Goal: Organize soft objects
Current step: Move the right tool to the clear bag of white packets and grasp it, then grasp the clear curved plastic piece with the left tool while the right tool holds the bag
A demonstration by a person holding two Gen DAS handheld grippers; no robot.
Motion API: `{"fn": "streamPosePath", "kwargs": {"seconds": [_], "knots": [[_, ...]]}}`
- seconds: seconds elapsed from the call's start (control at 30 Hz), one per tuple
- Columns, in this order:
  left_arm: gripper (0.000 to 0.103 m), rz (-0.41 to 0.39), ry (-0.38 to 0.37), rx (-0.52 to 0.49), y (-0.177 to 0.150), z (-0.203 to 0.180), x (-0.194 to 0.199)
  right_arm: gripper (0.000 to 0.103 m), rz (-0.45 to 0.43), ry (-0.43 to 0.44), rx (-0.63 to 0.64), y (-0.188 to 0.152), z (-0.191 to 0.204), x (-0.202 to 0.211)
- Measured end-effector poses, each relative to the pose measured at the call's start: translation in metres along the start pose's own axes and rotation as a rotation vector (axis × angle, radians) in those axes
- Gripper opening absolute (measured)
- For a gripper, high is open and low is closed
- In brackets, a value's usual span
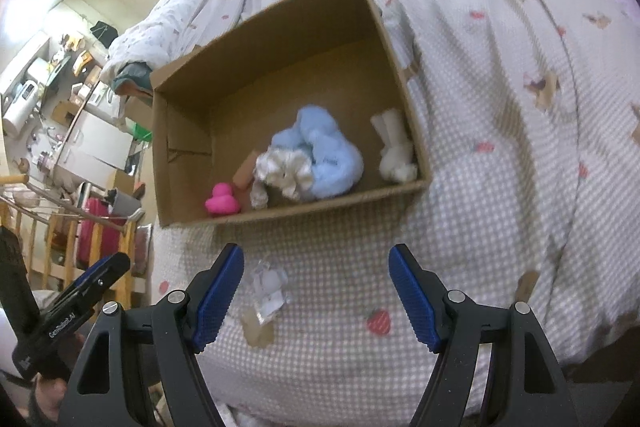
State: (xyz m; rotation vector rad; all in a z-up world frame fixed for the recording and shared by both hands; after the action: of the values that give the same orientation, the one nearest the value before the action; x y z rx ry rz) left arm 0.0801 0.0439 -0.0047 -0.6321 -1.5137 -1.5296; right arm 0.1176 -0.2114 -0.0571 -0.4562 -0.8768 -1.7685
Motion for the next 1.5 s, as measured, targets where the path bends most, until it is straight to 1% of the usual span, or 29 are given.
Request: {"fn": "streamPosePath", "kwargs": {"seconds": [0.1,0.17,0.23,0.33,0.5,0.63,0.8,0.93,1.0,1.07,1.13,1.2,1.23,1.27,1.3,1.33,1.37,1.5], "knots": [[0.077,0.018,0.016,-0.002,-0.01,0.001,-0.008,0.079,0.03,-0.004,0.02,-0.005,0.004,-0.007],[0.077,0.063,0.034,0.004,-0.015,0.002,-0.018,0.079,0.048,-0.009,0.036,-0.006,0.007,-0.012],[0.077,0.071,0.022,0.015,-0.015,0.003,-0.022,0.079,0.076,-0.006,0.035,-0.008,0.007,-0.019],[0.077,0.086,0.048,0.033,-0.013,0.006,-0.028,0.079,0.137,0.008,0.024,-0.014,0.007,-0.037],[0.077,0.146,0.027,0.072,-0.015,0.011,-0.042,0.079,0.233,0.001,0.066,-0.025,0.015,-0.068],[0.077,0.181,0.025,0.082,-0.018,0.014,-0.05,0.079,0.286,-0.034,0.108,-0.028,0.022,-0.092],[0.077,0.187,0.034,0.098,-0.018,0.024,-0.053,0.079,0.347,-0.075,0.185,-0.029,0.039,-0.127],[0.077,0.206,0.034,0.113,-0.022,0.032,-0.057,0.078,0.392,-0.098,0.231,-0.033,0.05,-0.149],[0.077,0.219,0.034,0.121,-0.023,0.035,-0.06,0.069,0.418,-0.123,0.26,-0.038,0.052,-0.159],[0.077,0.235,0.028,0.133,-0.025,0.036,-0.062,0.051,0.434,-0.168,0.29,-0.04,0.051,-0.165],[0.077,0.245,0.019,0.142,-0.026,0.034,-0.063,0.044,0.424,-0.181,0.289,-0.038,0.047,-0.163],[0.077,0.249,0.011,0.135,-0.027,0.027,-0.064,0.042,0.403,-0.173,0.273,-0.033,0.043,-0.155],[0.077,0.252,0.006,0.121,-0.028,0.021,-0.065,0.031,0.388,-0.179,0.273,-0.031,0.042,-0.151],[0.077,0.26,0.001,0.102,-0.029,0.013,-0.066,0.027,0.37,-0.19,0.271,-0.029,0.039,-0.145],[0.077,0.271,-0.006,0.086,-0.031,0.007,-0.067,0.025,0.357,-0.191,0.255,-0.026,0.035,-0.139],[0.077,0.294,-0.022,0.064,-0.034,-0.003,-0.07,0.02,0.342,-0.19,0.235,-0.025,0.029,-0.134],[0.077,0.321,-0.044,0.046,-0.039,-0.012,-0.073,0.018,0.329,-0.19,0.214,-0.023,0.024,-0.127],[0.076,0.422,-0.129,-0.01,-0.059,-0.046,-0.083,0.016,0.274,-0.181,0.179,-0.018,0.011,-0.097]]}}
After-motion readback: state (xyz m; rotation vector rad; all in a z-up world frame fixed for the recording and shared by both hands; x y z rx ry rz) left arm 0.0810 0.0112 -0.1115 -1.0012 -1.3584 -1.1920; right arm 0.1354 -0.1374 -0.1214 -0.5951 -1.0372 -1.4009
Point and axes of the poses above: each gripper's, at about its wrist camera, not at the fingertips, and x roughly against the way its jaws point, z to its left, y to its top, the point moved 2 cm from there along -x, roughly the way its jaws point, and after that the axes turned 13 degrees about y, right-handed, at the moved point
